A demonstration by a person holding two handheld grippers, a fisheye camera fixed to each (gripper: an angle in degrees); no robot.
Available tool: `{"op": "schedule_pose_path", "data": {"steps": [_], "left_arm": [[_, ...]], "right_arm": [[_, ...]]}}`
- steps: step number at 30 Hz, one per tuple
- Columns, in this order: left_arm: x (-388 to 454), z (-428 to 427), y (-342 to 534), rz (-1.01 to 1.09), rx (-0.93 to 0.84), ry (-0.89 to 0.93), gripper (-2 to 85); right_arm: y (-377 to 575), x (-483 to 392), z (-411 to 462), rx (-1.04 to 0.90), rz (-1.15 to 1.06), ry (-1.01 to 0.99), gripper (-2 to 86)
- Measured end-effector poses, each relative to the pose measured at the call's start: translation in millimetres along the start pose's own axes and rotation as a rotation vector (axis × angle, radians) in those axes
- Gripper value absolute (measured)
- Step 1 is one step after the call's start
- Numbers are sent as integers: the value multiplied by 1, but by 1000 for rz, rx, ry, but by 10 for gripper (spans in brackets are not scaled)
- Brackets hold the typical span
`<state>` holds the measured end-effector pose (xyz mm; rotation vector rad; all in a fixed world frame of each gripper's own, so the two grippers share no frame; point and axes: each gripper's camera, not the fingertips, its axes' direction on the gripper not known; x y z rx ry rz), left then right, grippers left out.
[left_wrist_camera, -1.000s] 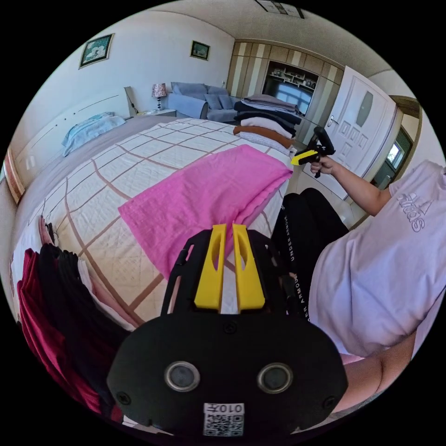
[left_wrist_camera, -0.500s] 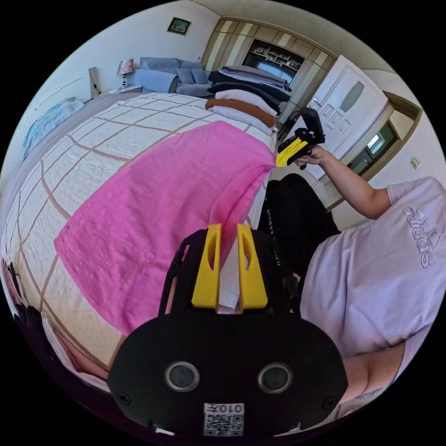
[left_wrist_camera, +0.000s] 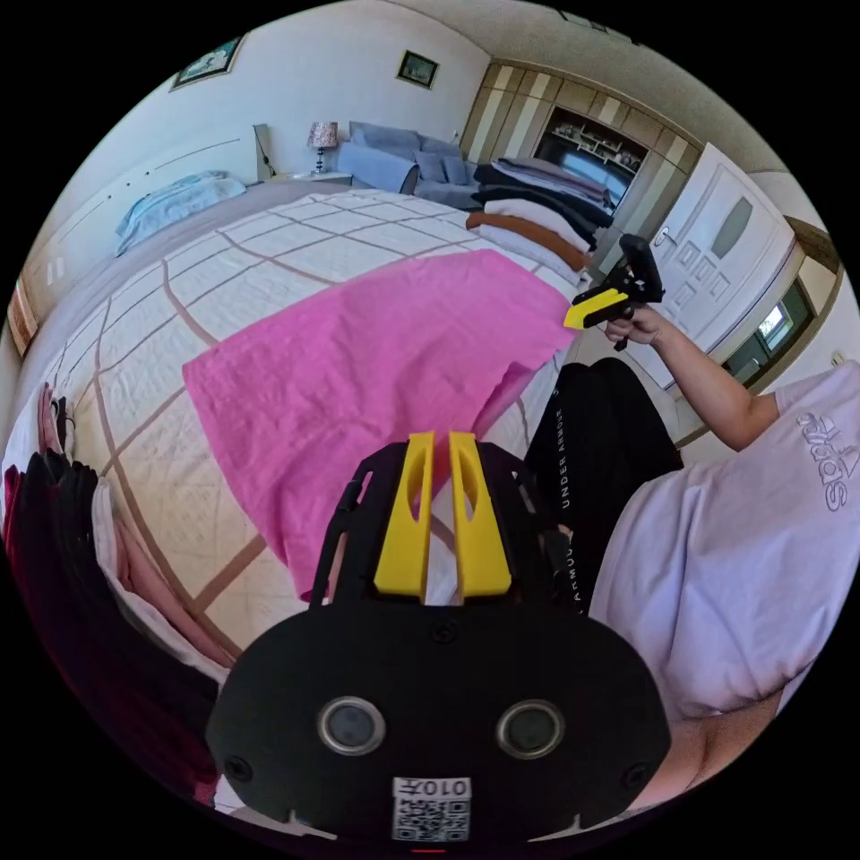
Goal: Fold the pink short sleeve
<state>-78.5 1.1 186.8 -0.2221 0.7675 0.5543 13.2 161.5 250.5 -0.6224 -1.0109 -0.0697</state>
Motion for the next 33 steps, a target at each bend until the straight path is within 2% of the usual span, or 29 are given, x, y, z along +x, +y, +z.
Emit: {"op": "schedule_pose_path", "data": {"steps": [1,3,6,7,9,11,13,17,19,21,23,27,29,31,33], "left_arm": [[5,-2,5,2,11,-22,52],[25,-32,35,-61,158,-122,60],[26,-69,81,-283,336,-236,72],[22,-73,88,-333,336,-261,74],[-1,-71,105,-486,226,-343,92],[-20,-61,111,-519,168,-265,109],[-31,-53,116,-543,193,-138,121],[-32,-43,129,-538,301,17,132],[-29,-52,141,-552,351,-9,131],[-23,-73,160,-565,411,-94,128],[-25,-82,171,-579,403,-85,129],[-21,-82,183,-581,379,-41,137],[-20,-72,181,-580,359,-14,141],[-20,-63,179,-584,368,34,142],[-13,-64,175,-584,424,27,141]], "right_arm": [[-2,-7,9,-48,-9,29,28],[-4,-23,10,-51,-15,79,33],[-23,-62,-9,91,-21,153,42],[-37,-85,-10,158,-55,178,47],[-67,-124,2,214,-127,214,69],[-101,-161,29,196,-225,223,97],[-143,-200,71,93,-326,242,117],[-184,-243,114,33,-445,326,124],[-201,-261,137,-13,-513,427,125],[-212,-266,148,-39,-522,429,125],[-219,-272,155,-52,-538,417,123],[-221,-274,176,-90,-578,535,110],[-223,-265,168,-55,-521,515,93],[-231,-243,150,-53,-431,414,74],[-241,-225,139,-71,-376,341,68]]}}
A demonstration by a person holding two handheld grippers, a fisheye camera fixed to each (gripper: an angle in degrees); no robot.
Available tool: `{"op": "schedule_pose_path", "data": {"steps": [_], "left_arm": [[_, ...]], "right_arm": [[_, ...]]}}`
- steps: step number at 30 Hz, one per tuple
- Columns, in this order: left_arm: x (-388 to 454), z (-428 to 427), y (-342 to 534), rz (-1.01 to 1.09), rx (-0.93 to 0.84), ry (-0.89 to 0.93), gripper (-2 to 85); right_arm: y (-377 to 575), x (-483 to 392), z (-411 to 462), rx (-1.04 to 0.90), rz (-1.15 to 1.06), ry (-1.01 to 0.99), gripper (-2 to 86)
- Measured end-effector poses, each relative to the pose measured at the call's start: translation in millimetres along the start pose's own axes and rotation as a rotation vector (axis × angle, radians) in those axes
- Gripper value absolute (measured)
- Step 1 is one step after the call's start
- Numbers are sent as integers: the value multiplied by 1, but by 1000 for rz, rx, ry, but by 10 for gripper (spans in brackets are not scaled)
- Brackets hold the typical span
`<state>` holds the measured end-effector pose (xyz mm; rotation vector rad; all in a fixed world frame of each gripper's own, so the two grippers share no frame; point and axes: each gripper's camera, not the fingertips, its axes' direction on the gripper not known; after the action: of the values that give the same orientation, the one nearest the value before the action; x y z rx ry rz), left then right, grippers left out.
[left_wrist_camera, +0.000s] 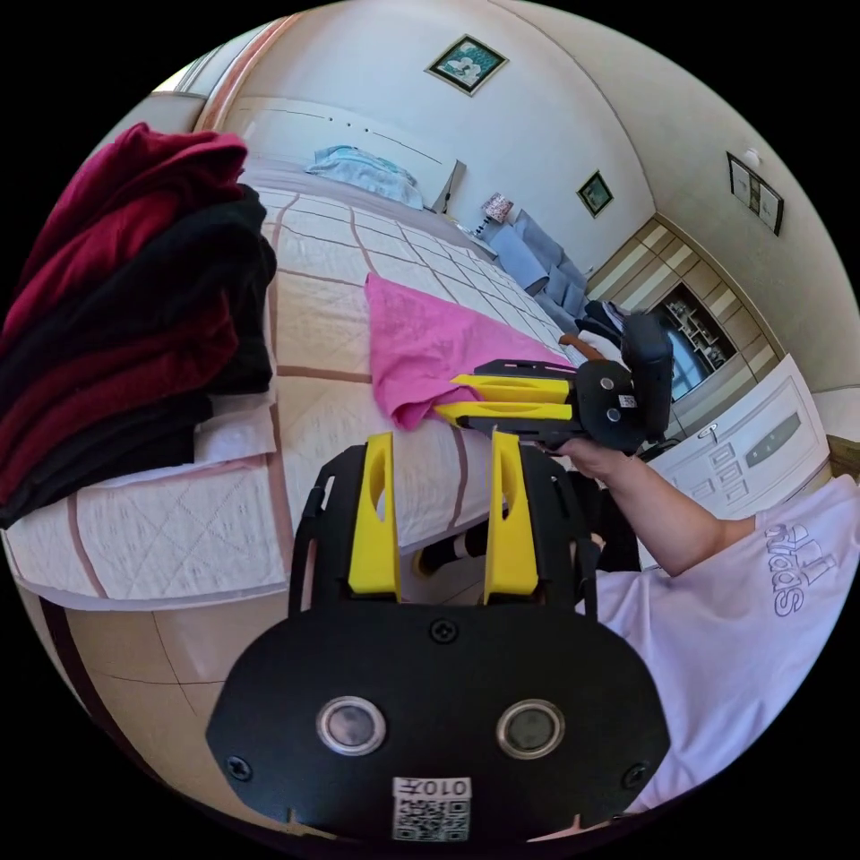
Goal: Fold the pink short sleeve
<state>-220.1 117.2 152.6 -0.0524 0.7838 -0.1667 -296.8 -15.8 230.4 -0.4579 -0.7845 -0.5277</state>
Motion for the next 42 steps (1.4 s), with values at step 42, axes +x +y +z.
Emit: {"op": "schedule_pose_path", "data": {"steps": [42], "left_arm": [[346,265,-5,1043,-237,-122,89]], "right_arm": [[484,177,-33,800,1539,-565,60]]}}
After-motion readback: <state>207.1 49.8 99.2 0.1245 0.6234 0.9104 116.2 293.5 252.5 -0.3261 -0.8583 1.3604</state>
